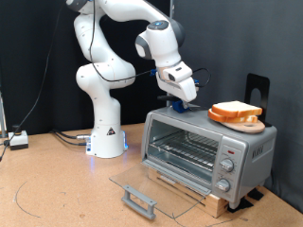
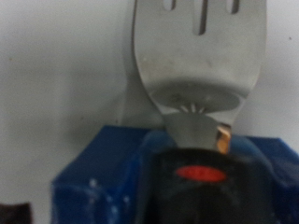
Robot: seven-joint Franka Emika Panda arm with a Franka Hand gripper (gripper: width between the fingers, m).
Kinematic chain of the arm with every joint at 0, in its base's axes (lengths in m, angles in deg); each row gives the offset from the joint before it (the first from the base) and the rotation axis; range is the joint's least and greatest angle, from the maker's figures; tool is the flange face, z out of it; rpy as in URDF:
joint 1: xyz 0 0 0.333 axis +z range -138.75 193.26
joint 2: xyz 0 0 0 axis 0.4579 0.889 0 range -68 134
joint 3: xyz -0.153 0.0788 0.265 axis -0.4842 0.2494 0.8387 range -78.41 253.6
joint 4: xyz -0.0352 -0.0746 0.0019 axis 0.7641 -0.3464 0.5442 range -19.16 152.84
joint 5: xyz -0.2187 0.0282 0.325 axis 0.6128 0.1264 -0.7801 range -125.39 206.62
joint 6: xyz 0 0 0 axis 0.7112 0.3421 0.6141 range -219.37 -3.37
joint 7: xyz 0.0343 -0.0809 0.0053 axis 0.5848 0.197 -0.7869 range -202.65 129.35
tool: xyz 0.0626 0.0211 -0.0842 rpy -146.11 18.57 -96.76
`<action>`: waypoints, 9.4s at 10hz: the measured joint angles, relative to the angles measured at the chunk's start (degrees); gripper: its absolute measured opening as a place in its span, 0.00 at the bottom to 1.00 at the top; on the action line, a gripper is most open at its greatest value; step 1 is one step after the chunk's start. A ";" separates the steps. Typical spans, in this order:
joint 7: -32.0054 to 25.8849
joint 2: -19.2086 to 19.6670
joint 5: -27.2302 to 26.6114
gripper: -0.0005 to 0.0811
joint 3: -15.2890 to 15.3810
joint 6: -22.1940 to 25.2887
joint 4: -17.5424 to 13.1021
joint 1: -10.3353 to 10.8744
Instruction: Make a piece of toast with the oven
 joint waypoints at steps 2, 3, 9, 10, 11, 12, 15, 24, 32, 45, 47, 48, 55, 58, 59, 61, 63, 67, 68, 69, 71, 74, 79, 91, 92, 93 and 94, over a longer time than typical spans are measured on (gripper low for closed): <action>0.61 0.00 1.08 0.94 0.40 0.04 0.00 -0.38; 1.17 0.00 1.24 0.98 0.78 0.15 0.01 -0.65; 3.09 0.72 0.38 0.99 2.70 -0.02 -0.09 -1.08; 3.09 0.74 0.05 0.99 2.96 -0.06 -0.12 -1.07; 3.09 0.74 -0.23 0.99 3.12 -0.08 -0.15 -1.06; 3.09 0.74 -0.35 0.99 3.36 -0.09 -0.17 -1.06; 3.10 0.74 -0.49 0.66 3.78 -0.14 -0.23 -1.07; 2.29 -2.50 -6.01 0.51 2.26 -0.87 -1.00 -0.95; 6.38 -10.64 -7.51 0.52 -1.81 0.50 -2.40 -4.00; 1.70 -15.08 4.04 0.52 -14.96 7.52 -3.21 -24.78; 1.10 -14.39 5.80 0.52 -11.75 5.19 -3.72 -24.61; 1.69 -12.99 7.26 0.52 -9.23 4.95 -4.75 -24.63; 8.64 4.38 8.83 0.52 -3.04 8.57 -14.82 -25.01; 7.74 5.93 9.39 0.52 -1.42 5.55 -15.13 -24.83; 7.42 7.09 10.30 0.52 -0.80 6.66 -15.79 -24.82; 7.35 9.41 10.77 0.52 0.17 8.28 -17.25 -24.80; 7.35 11.14 9.92 0.52 0.99 6.44 -18.11 -24.73; 7.47 14.11 9.67 0.52 2.73 4.95 -19.70 -24.59; 7.70 14.59 9.64 0.52 3.09 4.95 -19.88 -24.59; 7.90 15.01 9.47 0.52 3.46 4.74 -20.05 -24.59; 7.92 15.33 8.60 0.52 4.19 3.78 -20.10 -24.57; 7.94 15.87 7.61 0.52 5.24 3.55 -20.49 -24.53; 8.53 16.66 7.50 0.52 6.52 3.05 -20.56 -24.54; 8.53 16.67 3.14 0.52 7.77 0.53 -20.68 -24.33; 8.53 16.67 2.82 0.52 8.04 0.53 -20.73 -24.33; 8.54 16.67 2.52 0.52 8.41 0.53 -20.78 -24.32; 8.73 16.71 2.25 0.52 8.95 0.53 -20.80 -24.32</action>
